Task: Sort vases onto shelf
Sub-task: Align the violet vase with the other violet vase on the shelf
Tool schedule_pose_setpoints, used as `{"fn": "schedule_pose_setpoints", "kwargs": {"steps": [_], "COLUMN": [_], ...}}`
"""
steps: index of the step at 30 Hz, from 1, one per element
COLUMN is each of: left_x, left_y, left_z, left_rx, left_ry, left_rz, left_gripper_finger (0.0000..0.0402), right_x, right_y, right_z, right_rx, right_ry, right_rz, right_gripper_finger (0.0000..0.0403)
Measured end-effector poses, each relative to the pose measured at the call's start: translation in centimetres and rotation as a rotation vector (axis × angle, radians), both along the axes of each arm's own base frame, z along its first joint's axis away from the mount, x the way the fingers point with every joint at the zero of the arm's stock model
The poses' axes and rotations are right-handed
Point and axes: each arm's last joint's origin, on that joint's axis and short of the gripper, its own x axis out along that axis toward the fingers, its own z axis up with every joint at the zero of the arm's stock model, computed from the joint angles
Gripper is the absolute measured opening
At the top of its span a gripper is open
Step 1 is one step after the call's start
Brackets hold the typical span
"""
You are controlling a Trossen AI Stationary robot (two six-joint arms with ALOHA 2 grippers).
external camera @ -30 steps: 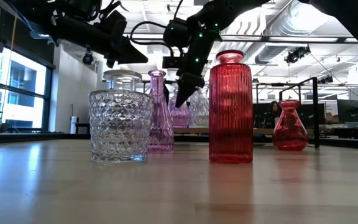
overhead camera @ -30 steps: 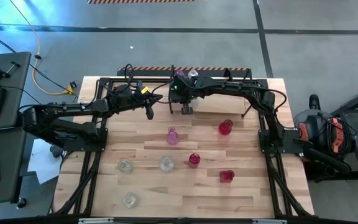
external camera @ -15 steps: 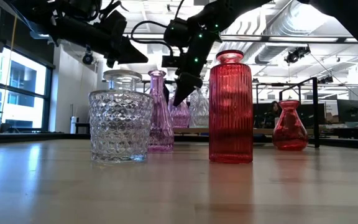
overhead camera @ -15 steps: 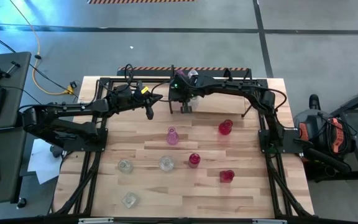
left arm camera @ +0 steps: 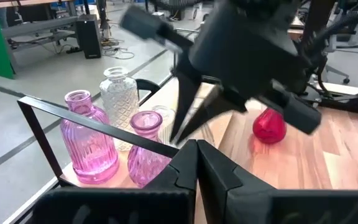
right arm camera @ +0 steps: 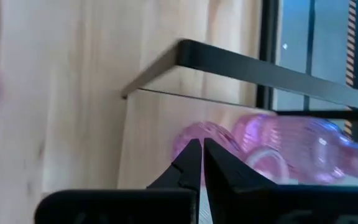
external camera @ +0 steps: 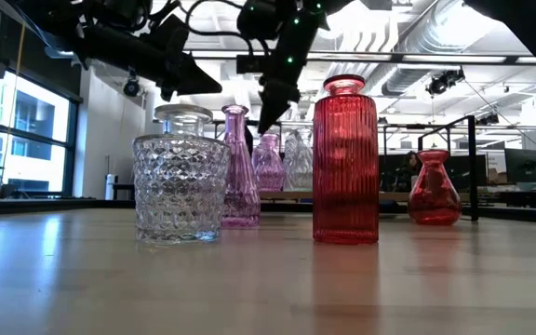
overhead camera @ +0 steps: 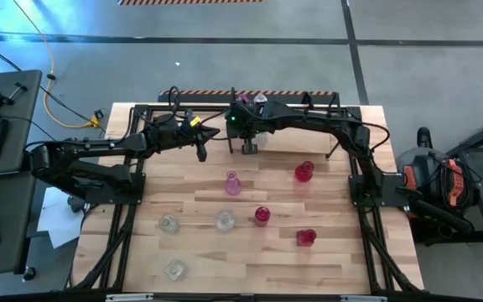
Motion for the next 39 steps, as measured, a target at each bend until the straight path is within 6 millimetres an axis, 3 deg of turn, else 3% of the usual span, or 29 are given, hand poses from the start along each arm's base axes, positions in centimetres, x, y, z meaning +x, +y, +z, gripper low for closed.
{"fn": "schedule_pose_setpoints", "kwargs": {"steps": [7,16,22,39], "left_x": [0.0,0.0,0.0,0.0], "left_y": [0.0,0.0,0.0,0.0], "left_z": [0.0,0.0,0.0,0.0], "left_rx": [-0.001,-0.001,-0.001,0.0], "left_ry": [0.0,0.0,0.0,0.0], "left_rz": [-0.002,-0.002,-0.002,-0.002], "left_gripper_finger": [0.0,0.0,0.0,0.0], "right_x": [-0.5,-1.5,-1.9,-2.7], "right_y": [-0.3,-3.4,-4.4,-4.5], "right_z": [1.3,1.1,1.1,0.8], "right_rx": [-0.073,-0.004,0.026,0.042], "right_ry": [0.034,0.008,-0.003,0.071], "right_rz": [-0.087,-0.124,-0.135,-0.19], "right_gripper_finger": [0.0,0.0,0.0,0.0]}}
